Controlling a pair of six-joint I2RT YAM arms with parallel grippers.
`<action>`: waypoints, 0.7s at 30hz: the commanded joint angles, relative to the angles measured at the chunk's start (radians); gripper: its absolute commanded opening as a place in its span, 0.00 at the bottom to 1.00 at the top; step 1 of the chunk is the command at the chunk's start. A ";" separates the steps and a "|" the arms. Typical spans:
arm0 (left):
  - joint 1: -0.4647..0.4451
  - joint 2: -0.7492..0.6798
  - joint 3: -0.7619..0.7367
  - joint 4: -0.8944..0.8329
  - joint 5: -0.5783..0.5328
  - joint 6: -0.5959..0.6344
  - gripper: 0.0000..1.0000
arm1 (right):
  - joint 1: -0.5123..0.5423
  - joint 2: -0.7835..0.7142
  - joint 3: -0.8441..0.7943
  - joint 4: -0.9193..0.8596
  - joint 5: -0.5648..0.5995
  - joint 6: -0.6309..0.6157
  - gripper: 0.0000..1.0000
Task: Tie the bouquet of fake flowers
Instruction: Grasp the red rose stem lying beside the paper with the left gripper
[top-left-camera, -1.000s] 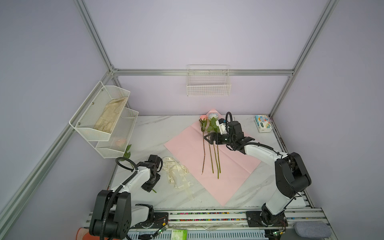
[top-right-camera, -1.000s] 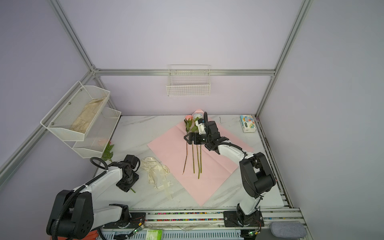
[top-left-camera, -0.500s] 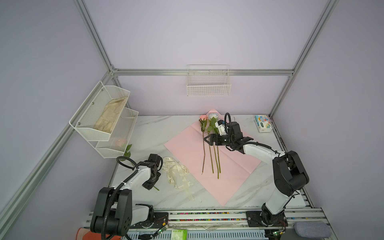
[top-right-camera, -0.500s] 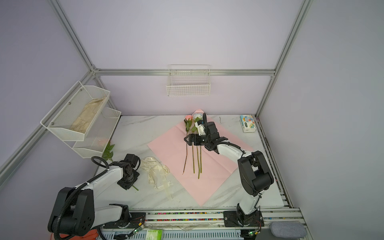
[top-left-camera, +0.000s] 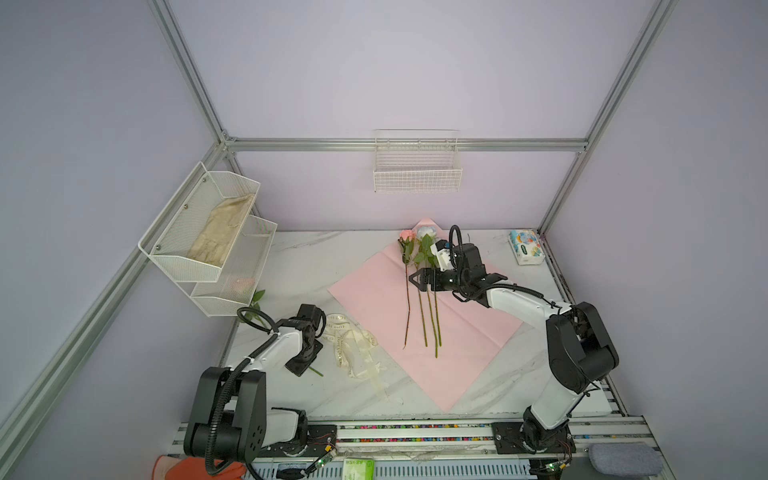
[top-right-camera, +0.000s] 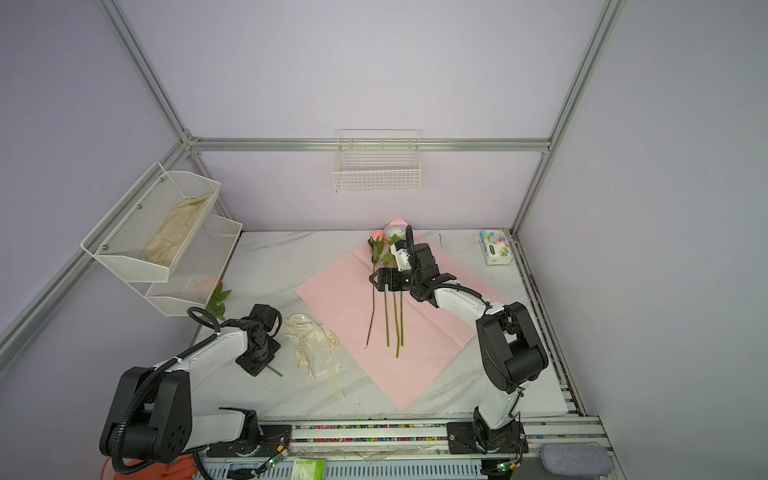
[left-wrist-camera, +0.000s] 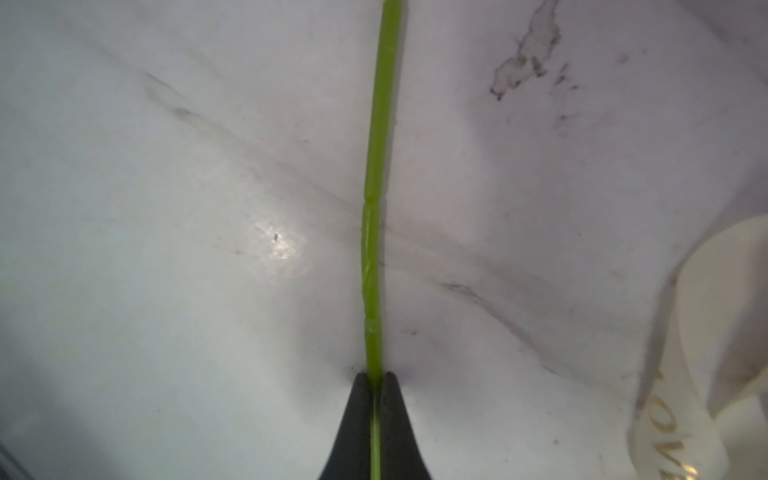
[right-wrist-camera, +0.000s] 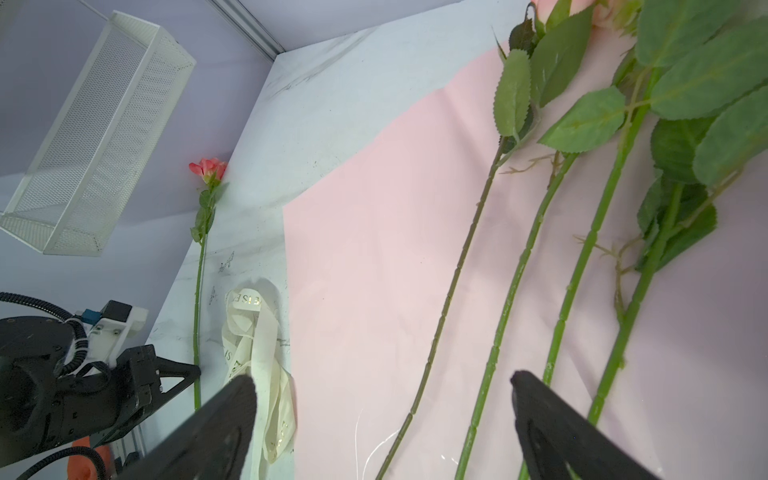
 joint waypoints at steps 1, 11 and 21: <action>-0.012 -0.026 0.009 0.018 0.122 0.038 0.00 | 0.006 -0.044 0.019 -0.011 0.017 -0.013 0.97; -0.148 -0.071 0.133 -0.063 0.116 0.112 0.00 | 0.006 -0.064 0.010 -0.013 0.034 -0.010 0.97; -0.188 -0.043 0.103 -0.069 0.150 0.119 0.05 | 0.007 -0.074 0.009 -0.020 0.040 -0.009 0.97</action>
